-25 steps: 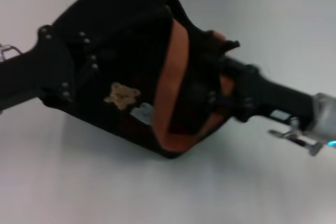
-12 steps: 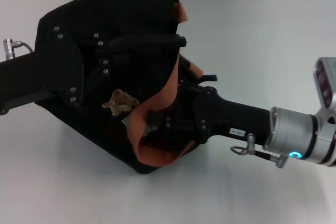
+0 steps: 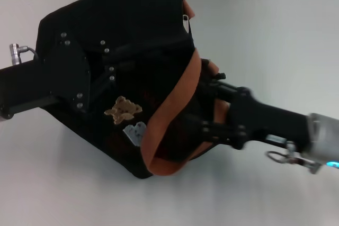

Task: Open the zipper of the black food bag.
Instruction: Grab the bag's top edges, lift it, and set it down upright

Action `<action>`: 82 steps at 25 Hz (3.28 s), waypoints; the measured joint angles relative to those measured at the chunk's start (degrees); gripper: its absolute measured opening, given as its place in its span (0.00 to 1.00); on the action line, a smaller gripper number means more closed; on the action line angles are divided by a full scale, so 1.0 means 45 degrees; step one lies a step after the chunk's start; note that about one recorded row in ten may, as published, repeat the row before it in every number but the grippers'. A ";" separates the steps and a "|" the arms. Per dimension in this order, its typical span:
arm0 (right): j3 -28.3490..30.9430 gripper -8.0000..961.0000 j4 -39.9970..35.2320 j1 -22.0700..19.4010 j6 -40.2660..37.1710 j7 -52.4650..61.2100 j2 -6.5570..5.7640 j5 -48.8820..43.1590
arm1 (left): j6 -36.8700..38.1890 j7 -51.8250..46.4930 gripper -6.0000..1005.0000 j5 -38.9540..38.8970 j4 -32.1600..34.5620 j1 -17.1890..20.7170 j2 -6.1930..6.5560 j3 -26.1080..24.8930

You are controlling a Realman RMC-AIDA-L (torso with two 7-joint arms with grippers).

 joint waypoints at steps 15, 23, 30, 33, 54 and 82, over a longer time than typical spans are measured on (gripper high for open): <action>0.0794 0.86 -0.2482 -0.0774 -0.1196 0.4055 -0.0080 0.1112 | -0.0391 0.0381 0.08 0.0131 -0.0543 0.0119 -0.0001 0.0253; 0.0664 0.74 -0.2480 -0.0002 -0.0644 0.4525 -0.0077 0.1122 | -0.0696 0.0523 0.08 0.0151 -0.0756 0.0055 -0.0038 0.0808; 0.0618 0.50 -0.2372 0.0435 -0.0565 0.4478 -0.0042 0.1108 | -0.0779 0.0552 0.08 0.0171 -0.0817 0.0041 -0.0034 0.0947; 0.0596 0.42 -0.2360 0.0508 -0.0659 0.4433 -0.0032 0.1078 | -0.0802 0.0553 0.08 0.0177 -0.0832 0.0029 -0.0033 0.0966; -0.0302 0.37 -0.1808 0.0144 0.1077 0.4036 -0.0004 0.1117 | -0.0821 0.0684 0.08 0.0194 -0.1147 -0.0013 -0.0040 0.0986; -0.0258 0.37 -0.1638 0.0044 -0.0136 -0.2229 -0.0003 0.1437 | -0.0802 0.0689 0.08 0.0193 -0.1168 -0.0056 -0.0034 0.1005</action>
